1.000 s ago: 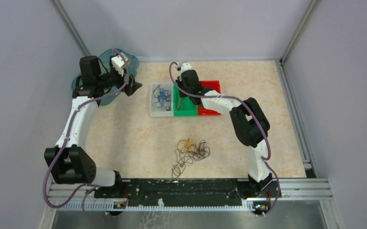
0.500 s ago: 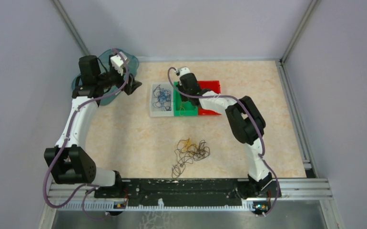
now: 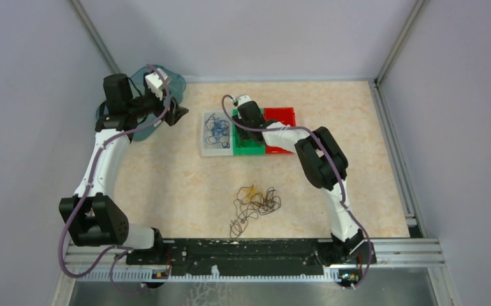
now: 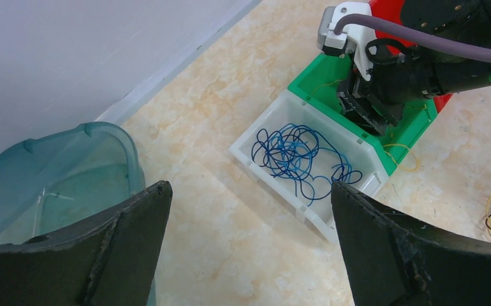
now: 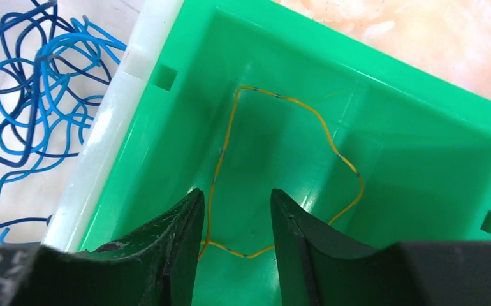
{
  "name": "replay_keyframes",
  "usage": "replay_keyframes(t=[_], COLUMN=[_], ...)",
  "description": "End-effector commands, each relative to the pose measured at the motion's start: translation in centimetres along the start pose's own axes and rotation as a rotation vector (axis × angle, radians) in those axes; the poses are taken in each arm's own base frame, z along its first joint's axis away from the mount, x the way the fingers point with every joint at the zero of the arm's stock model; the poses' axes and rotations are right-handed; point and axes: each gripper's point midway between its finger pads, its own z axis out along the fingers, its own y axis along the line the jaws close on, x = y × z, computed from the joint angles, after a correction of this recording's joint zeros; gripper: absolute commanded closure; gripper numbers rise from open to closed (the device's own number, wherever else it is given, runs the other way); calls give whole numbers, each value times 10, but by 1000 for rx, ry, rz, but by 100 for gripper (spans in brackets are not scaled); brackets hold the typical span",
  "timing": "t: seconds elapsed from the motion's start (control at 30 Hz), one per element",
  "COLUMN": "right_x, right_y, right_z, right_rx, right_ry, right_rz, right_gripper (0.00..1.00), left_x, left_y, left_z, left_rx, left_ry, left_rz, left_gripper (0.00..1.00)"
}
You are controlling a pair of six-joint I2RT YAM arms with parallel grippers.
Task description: Untangle the cables
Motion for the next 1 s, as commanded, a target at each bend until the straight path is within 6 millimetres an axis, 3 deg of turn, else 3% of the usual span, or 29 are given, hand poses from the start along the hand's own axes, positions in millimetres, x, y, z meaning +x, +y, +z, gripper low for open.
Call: replay_keyframes(t=[0.0,0.27,0.47,0.6,0.67,0.73,0.83,0.97], right_x=[-86,-123,-130,-128,-117,-110,-71,-4], right_y=[0,1,-4,-2,3,8,18,30], right_z=[-45,-81,-104,-135,-153,-184,-205,-222], right_rx=[-15,-36,-31,-72,-116,-180,-248,-304], right_ry=[-183,-248,-260,-290,-296,-336,-338,-282], right_rz=[39,71,85,89,104,140,180,225], right_gripper=[55,54,54,53,51,50,49,49], left_x=[-12,-18,-20,-13,-6,4,29,63], left_y=[-5,-8,-11,-29,-49,-69,-102,-159], left_z=[-5,-12,-14,-14,-16,-17,-10,5], left_rx=[19,14,27,129,230,312,390,506], left_ry=[-47,-59,-62,-47,-48,-35,39,170], left_rz=[6,21,25,17,13,-3,27,74], left_gripper=[1,1,1,0,1,2,4,4])
